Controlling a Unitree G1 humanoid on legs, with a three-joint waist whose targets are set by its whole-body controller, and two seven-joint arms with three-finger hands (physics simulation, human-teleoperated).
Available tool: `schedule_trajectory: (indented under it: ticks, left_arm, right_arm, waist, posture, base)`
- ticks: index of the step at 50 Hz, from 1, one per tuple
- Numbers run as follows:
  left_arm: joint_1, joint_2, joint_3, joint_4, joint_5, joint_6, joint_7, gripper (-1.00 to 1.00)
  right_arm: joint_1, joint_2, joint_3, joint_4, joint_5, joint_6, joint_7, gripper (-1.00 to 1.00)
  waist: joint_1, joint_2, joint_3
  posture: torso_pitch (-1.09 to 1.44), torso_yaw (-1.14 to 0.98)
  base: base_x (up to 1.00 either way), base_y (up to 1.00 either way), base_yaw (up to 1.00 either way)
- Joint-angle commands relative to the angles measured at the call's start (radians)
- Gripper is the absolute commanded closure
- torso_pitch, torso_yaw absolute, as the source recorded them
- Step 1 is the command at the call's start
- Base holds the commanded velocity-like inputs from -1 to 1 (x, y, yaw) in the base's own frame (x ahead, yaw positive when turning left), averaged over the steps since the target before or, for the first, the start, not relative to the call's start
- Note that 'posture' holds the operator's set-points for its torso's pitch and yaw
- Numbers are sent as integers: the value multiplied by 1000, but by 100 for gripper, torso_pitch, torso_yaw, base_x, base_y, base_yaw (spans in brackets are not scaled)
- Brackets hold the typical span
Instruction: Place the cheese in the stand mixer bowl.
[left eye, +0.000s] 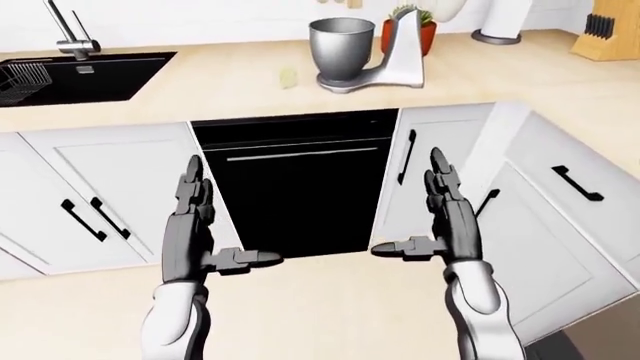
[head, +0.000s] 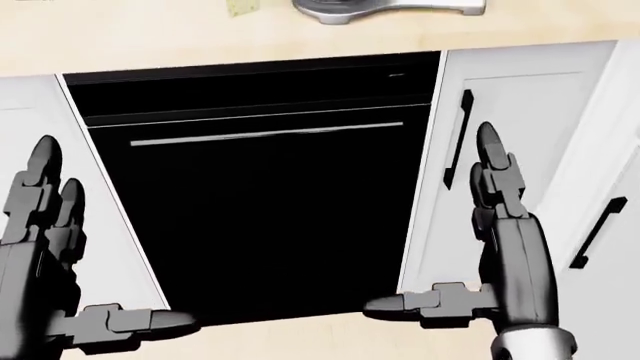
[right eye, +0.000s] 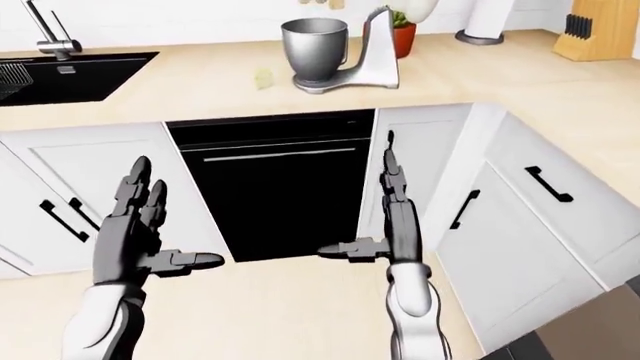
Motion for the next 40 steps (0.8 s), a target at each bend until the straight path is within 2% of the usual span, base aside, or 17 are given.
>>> schedule_trajectory:
  ticks: [1,5,7,8,9,10,16,18,20,21,23,28,31,33,34,36,40]
  left_arm:
    - [-19,0,-11,-41,-3,-40,-4,-100]
    - [-17,-1,-11,-36,-2,-45,-5,-100]
    - [-18,-1,-12,-35,-3,-45,-5,-100]
    - [-19,0,-11,-34,-3,-46,-5,-100]
    - [-18,-1,-10,-32,-3,-47,-5,-100]
    - [-18,-1,-11,-32,-3,-48,-5,-100]
    - [-17,0,-9,-25,-3,-55,-4,-100]
    - [-18,0,-9,-25,-3,-55,-5,-100]
    - [-17,0,-9,-22,-3,-58,-5,-100]
    - [-16,0,-8,-22,-3,-59,-5,-100]
    - [-16,0,-8,-20,-3,-61,-5,-100]
    - [-15,0,-7,-22,-4,-60,-6,-100]
    - [-15,0,-7,-19,-4,-62,-6,-100]
    - [-14,0,-8,-19,-3,-63,-6,-100]
    - [-14,0,-8,-20,-3,-63,-6,-100]
    - [-16,1,-7,-19,-3,-62,-6,-100]
    - [-18,1,-7,-21,-3,-57,-6,-100]
  right_arm:
    - [-21,-6,-12,-48,-3,-37,-10,-96]
    - [-23,-8,-15,-47,-3,-38,-10,-96]
    - [-22,-8,-17,-48,-2,-39,-10,-96]
    - [-21,-8,-17,-49,-2,-40,-10,-96]
    - [-20,-8,-17,-50,-3,-40,-11,-96]
    - [-20,-8,-18,-50,-2,-41,-10,-96]
    - [-14,-8,-18,-56,-3,-41,-11,-96]
    - [-14,-7,-18,-57,-4,-42,-11,-96]
    - [-12,-7,-17,-58,-4,-44,-11,-96]
    - [-12,-7,-16,-59,-5,-43,-12,-96]
    - [-11,-6,-15,-62,-6,-43,-12,-96]
    - [-10,-6,-14,-64,-7,-43,-11,-96]
    - [-12,-7,-16,-61,-6,-44,-11,-96]
    - [-12,-7,-17,-60,-6,-46,-11,-96]
    - [-12,-7,-17,-59,-6,-47,-11,-97]
    - [-11,-7,-19,-60,-5,-48,-11,-96]
    - [-9,-7,-19,-66,-6,-44,-10,-96]
  waist:
    - [-2,-2,-11]
    - [5,-61,-10]
    - [0,-128,-31]
    - [-11,-73,-15]
    - [-7,-96,-13]
    - [-16,-93,-11]
    - [-22,-36,3]
    - [-27,1,0]
    - [-24,69,-24]
    - [-13,17,-12]
    - [-8,34,-9]
    - [0,-10,-9]
    - [5,-56,-9]
    - [2,-117,-27]
    - [-10,-76,-19]
    - [-13,-89,-9]
    - [-19,-58,-6]
  posture:
    - [0,0]
    - [0,0]
    - [0,0]
    - [0,0]
    - [0,0]
    - [0,0]
    - [0,0]
    - [0,0]
    - [0,0]
    - [0,0]
    - [0,0]
    - [0,0]
    - [0,0]
    - [0,0]
    - [0,0]
    - [0,0]
    - [0,0]
  base:
    - [20,0,0]
    - [21,0,0]
    - [21,0,0]
    - [20,0,0]
    - [21,0,0]
    - [20,0,0]
    - [21,0,0]
    - [20,0,0]
    - [21,0,0]
    - [21,0,0]
    - [21,0,0]
    - [21,0,0]
    - [20,0,0]
    - [20,0,0]
    - [20,0,0]
    - [20,0,0]
    - [21,0,0]
